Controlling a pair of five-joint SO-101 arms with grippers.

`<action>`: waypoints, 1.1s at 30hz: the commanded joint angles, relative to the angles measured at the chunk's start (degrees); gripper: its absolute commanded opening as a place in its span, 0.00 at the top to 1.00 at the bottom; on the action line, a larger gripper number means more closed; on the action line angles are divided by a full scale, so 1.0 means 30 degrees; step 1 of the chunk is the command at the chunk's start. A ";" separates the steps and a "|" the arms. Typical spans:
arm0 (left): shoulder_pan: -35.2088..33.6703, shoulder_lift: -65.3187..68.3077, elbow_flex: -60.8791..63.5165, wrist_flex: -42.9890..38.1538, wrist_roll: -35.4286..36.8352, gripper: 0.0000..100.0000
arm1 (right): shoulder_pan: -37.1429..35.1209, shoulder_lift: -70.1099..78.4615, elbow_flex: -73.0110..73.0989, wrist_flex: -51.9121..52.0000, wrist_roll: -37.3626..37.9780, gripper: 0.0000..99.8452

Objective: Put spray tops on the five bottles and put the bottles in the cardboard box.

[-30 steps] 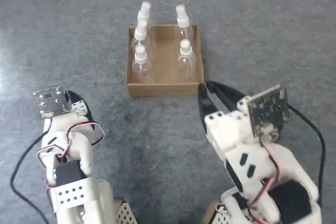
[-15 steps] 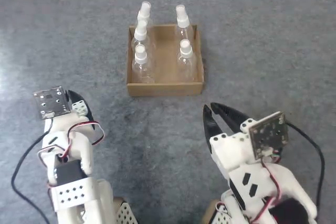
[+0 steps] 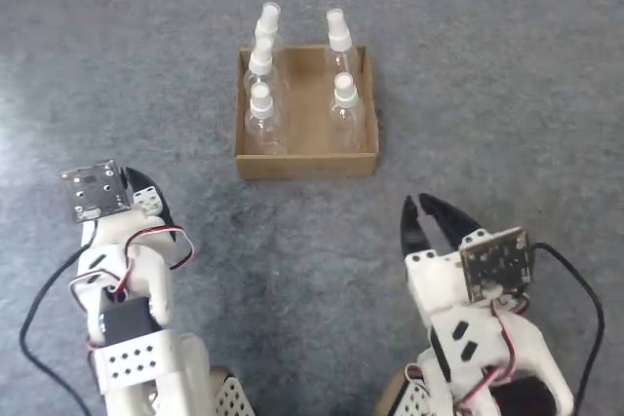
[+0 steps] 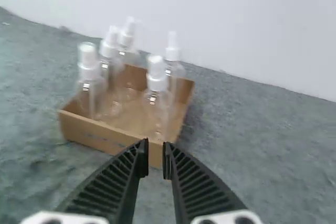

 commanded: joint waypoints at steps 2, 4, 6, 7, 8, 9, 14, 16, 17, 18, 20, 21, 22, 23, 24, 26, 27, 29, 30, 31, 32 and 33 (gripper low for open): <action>0.0059 -0.0293 -0.0161 -0.0586 -0.0147 0.99 | 0.1509 -0.0044 0.0879 -0.1187 0.0410 0.99; 0.0059 -0.0293 -0.0161 -0.0586 -0.0147 0.99 | 0.1656 -0.0044 0.1436 -0.1333 0.0410 0.99; 0.0059 -0.0293 -0.0161 -0.0586 -0.0147 0.99 | 0.1978 -0.0044 0.1875 -0.1245 0.0410 0.99; 0.0059 -0.0293 -0.0161 -0.0586 -0.0147 0.99 | 0.2183 -0.0044 0.2081 -0.1245 0.0410 0.99; 0.0059 -0.0293 -0.0161 -0.0586 -0.0147 0.99 | 0.2418 -0.0044 0.2286 -0.1275 0.0410 0.99; 0.0059 -0.0293 -0.0161 -0.0586 -0.0147 0.99 | 0.2769 -0.0044 0.2549 -0.1304 0.0410 0.99; 0.0645 -0.0293 -0.0161 -0.0498 -0.0147 0.99 | 0.4147 -0.0044 0.3810 -0.1245 0.0410 0.99; 0.0850 -0.0293 -0.0190 -0.0498 -0.0147 0.99 | 0.4498 -0.0044 0.4337 -0.1158 0.0410 0.99; 0.0850 -0.0322 -0.0220 -0.0498 -0.0117 0.99 | 0.4674 -0.0044 0.4689 -0.1187 0.0410 0.99; 0.0762 -0.0322 -0.0249 -0.0498 -0.0059 0.99 | 0.4762 -0.0044 0.5040 -0.1304 0.0410 0.99; 0.0733 -0.0322 -0.0308 -0.0498 0.0000 0.99 | 0.4850 -0.0044 0.5685 -0.1304 0.0440 0.99; 0.0733 -0.0322 -0.0308 -0.0498 0.0000 0.99 | 0.4850 -0.0044 0.5978 -0.1304 0.0440 0.99; 0.0733 -0.0322 -0.0337 -0.0498 0.0000 0.99 | 0.4850 -0.0044 0.6330 -0.1304 0.0440 0.99; 0.0733 -0.0322 -0.0425 -0.0498 0.0000 0.99 | 0.4850 -0.0044 0.6623 -0.1304 0.0440 0.99; 0.0733 -0.0322 -0.0484 -0.0498 0.0000 0.99 | 0.4850 -0.0044 0.6945 -0.1333 0.0498 0.99; 0.0733 -0.0322 -0.0513 -0.0498 0.0000 0.99 | 0.4850 -0.0044 0.7443 -0.1363 0.0498 0.99; 0.0733 -0.0322 -0.0542 -0.0498 0.0000 0.99 | 0.4850 -0.0044 0.7678 -0.1480 0.0498 0.99; 0.0703 -0.0322 -0.0571 -0.0498 0.0029 0.99 | 0.4850 -0.0044 0.8234 -0.2007 0.0527 0.99; 0.0703 -0.0322 -0.0601 -0.0498 0.0029 0.99 | 0.4850 -0.0044 0.8557 -0.2300 0.0527 0.99; 0.0674 -0.0352 -0.0601 -0.0498 0.0029 0.99 | 0.4850 -0.0044 0.8967 -0.2681 0.0527 0.99; 0.0498 -0.0440 -0.0601 -0.0498 0.0029 0.99 | 0.4850 -0.0044 0.9407 -0.3179 0.0527 0.99; 0.0264 -0.0703 -0.0601 -0.0440 0.0088 0.99 | 0.4850 -0.0044 0.9934 -0.3795 0.0527 0.99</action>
